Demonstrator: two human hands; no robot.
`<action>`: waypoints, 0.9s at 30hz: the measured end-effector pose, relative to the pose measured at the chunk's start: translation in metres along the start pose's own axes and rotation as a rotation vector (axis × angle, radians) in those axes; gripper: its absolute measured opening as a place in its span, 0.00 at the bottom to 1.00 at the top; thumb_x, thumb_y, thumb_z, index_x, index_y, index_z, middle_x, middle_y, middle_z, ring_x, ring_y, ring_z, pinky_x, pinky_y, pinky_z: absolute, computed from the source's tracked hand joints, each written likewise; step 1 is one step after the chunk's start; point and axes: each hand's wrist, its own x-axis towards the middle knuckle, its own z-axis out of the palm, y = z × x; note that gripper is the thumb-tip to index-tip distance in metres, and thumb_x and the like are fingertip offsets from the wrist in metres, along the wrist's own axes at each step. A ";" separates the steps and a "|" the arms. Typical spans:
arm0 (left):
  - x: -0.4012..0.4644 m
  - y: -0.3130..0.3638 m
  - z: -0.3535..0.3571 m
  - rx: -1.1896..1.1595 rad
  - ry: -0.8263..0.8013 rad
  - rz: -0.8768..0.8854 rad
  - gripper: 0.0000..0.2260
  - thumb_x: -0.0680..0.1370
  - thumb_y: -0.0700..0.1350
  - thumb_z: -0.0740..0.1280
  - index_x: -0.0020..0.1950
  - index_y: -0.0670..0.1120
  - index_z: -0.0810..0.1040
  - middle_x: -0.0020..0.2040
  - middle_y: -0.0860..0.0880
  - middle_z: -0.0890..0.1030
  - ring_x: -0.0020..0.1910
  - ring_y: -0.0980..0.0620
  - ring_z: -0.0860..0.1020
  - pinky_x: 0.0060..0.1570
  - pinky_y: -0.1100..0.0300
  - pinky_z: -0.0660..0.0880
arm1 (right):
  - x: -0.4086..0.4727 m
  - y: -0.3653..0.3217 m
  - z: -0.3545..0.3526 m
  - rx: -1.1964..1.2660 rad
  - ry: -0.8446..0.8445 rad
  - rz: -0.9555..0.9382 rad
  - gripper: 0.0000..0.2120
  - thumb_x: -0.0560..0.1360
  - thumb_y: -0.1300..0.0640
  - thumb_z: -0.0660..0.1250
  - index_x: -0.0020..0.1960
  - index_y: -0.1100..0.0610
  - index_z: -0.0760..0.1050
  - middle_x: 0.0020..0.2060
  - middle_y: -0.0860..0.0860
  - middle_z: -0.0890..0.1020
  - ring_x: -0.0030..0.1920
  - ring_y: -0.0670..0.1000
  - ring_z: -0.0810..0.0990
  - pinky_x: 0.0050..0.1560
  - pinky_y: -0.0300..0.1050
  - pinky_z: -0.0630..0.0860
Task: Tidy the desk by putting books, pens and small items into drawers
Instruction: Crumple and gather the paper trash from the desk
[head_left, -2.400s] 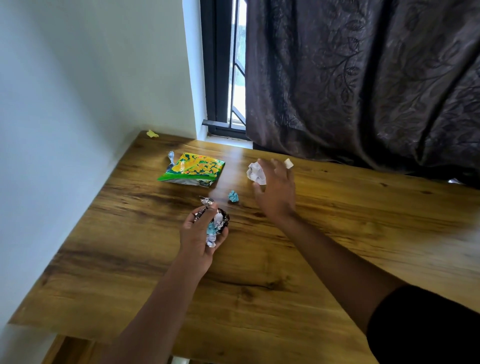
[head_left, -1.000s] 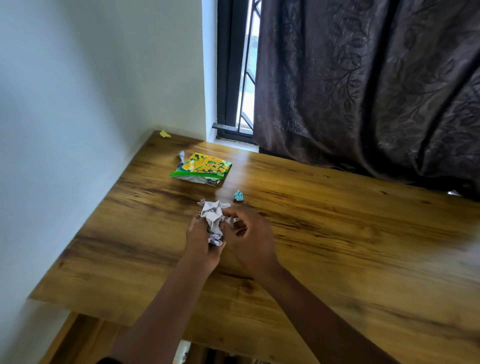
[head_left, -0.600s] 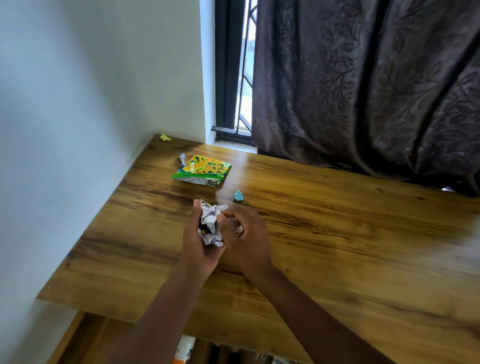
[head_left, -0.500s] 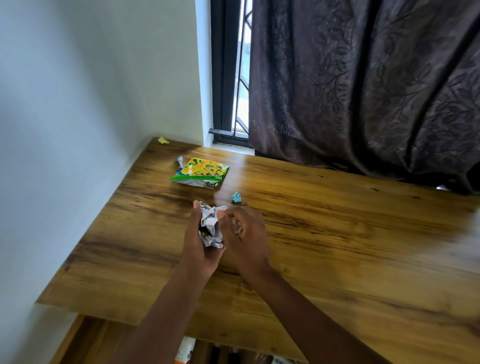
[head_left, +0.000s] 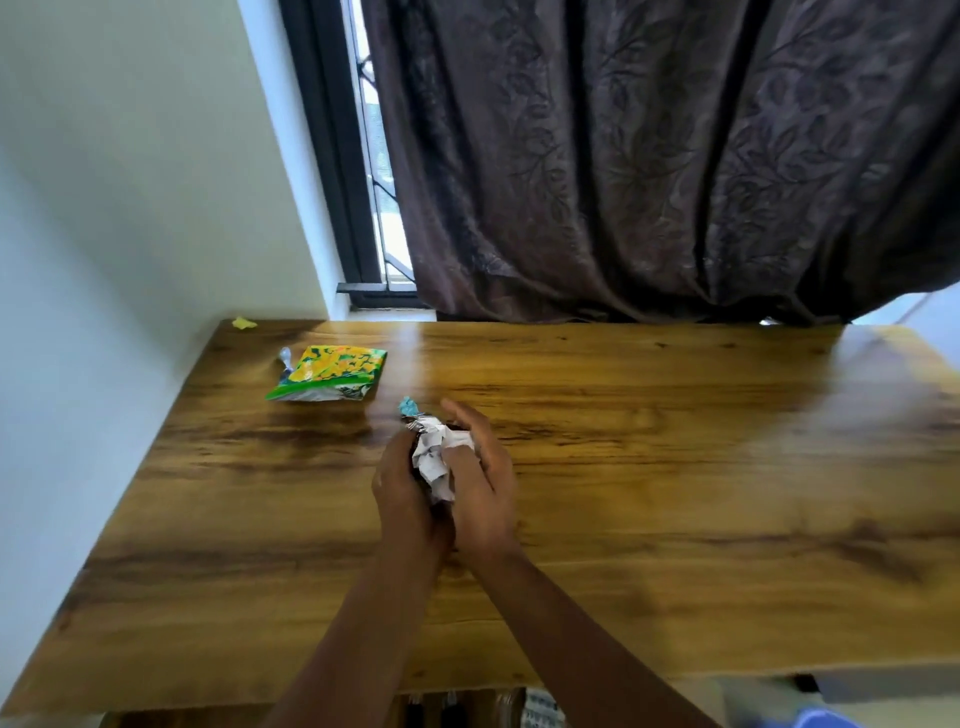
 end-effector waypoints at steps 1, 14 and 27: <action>0.000 -0.006 0.005 0.009 -0.006 -0.010 0.27 0.66 0.54 0.78 0.61 0.44 0.78 0.59 0.41 0.75 0.56 0.41 0.76 0.52 0.49 0.74 | 0.001 0.001 -0.007 0.034 0.020 -0.013 0.20 0.74 0.57 0.62 0.63 0.49 0.82 0.60 0.49 0.83 0.62 0.53 0.82 0.62 0.62 0.78; -0.064 -0.142 0.124 0.123 -0.222 -0.164 0.20 0.76 0.45 0.71 0.67 0.41 0.80 0.67 0.37 0.79 0.66 0.35 0.78 0.70 0.37 0.71 | -0.026 -0.040 -0.179 0.288 0.486 -0.032 0.14 0.77 0.63 0.70 0.62 0.56 0.81 0.55 0.56 0.86 0.57 0.59 0.85 0.58 0.56 0.82; -0.191 -0.361 0.212 0.241 -0.311 -0.405 0.12 0.83 0.48 0.61 0.58 0.46 0.82 0.54 0.44 0.84 0.55 0.44 0.82 0.60 0.48 0.76 | -0.118 -0.033 -0.429 0.417 0.781 0.003 0.14 0.75 0.60 0.66 0.58 0.65 0.80 0.50 0.63 0.85 0.50 0.59 0.85 0.52 0.51 0.81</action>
